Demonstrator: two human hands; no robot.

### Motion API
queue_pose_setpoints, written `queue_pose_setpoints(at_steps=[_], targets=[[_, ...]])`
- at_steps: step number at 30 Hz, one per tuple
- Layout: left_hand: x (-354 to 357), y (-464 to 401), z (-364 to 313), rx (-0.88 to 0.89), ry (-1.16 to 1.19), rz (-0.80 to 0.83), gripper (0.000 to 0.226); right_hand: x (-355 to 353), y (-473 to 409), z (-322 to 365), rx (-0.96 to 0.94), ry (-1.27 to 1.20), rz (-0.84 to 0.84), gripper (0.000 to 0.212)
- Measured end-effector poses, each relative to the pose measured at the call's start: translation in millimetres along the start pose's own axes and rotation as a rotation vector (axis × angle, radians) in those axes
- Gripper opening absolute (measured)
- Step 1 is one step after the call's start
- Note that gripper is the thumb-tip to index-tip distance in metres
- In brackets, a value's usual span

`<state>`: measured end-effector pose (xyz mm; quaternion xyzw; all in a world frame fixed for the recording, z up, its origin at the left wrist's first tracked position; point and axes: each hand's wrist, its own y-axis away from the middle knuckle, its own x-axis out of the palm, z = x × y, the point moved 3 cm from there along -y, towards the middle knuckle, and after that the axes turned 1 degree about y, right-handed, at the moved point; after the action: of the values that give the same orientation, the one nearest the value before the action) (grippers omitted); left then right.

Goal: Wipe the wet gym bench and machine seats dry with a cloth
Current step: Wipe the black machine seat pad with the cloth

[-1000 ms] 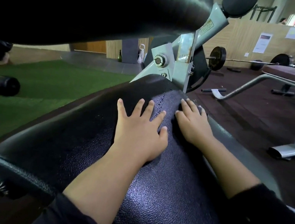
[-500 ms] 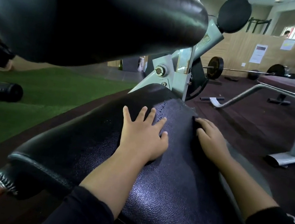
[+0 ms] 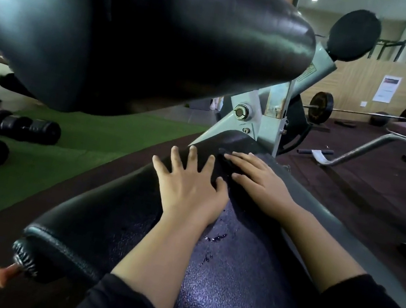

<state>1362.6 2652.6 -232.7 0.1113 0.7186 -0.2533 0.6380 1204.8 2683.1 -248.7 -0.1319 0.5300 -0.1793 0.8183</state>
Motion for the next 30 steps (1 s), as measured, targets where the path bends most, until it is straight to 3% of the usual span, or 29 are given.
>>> queue_pose_setpoints(at_steps=[5,9,14,21,27,30], targets=[[2.0,-0.4,-0.6,-0.002,-0.015,-0.020,0.059,0.3,-17.6,8.8,-0.138,0.036,0.014,0.040],[2.7,1.0,-1.8,0.005,-0.028,-0.035,0.059,11.2,-68.8,3.6,-0.133,-0.059,0.032,0.035],[3.7,0.2,-0.8,0.001,-0.001,-0.022,0.059,5.4,-113.6,-26.2,-0.005,-0.107,0.067,0.033],[1.8,1.7,-0.8,0.017,-0.003,-0.013,0.058,-10.7,-66.2,-69.5,0.167,-0.077,-0.026,0.041],[1.2,2.2,-2.1,0.005,0.000,-0.011,0.058,-0.9,-32.7,-27.5,0.011,0.140,-0.049,0.041],[2.1,1.3,-2.7,0.002,-0.007,-0.009,0.059,8.1,-68.8,-1.5,-0.043,0.069,0.004,0.039]])
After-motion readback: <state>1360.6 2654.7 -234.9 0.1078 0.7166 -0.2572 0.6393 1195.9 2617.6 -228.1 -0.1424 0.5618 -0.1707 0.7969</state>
